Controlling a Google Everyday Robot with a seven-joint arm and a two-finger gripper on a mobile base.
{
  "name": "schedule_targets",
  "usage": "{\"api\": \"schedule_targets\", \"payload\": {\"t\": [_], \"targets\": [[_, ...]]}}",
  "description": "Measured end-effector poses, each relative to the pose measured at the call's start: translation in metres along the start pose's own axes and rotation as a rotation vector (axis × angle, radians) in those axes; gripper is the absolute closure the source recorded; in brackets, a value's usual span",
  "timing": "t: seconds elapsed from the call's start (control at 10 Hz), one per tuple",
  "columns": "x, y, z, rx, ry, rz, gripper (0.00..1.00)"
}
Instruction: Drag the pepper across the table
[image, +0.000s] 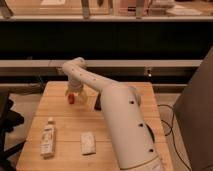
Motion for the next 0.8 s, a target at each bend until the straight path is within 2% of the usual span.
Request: {"api": "schedule_targets", "payload": {"t": [0.8], "targets": [[-0.0013, -0.0016, 0.004, -0.012, 0.001, -0.057, 0.2]]}}
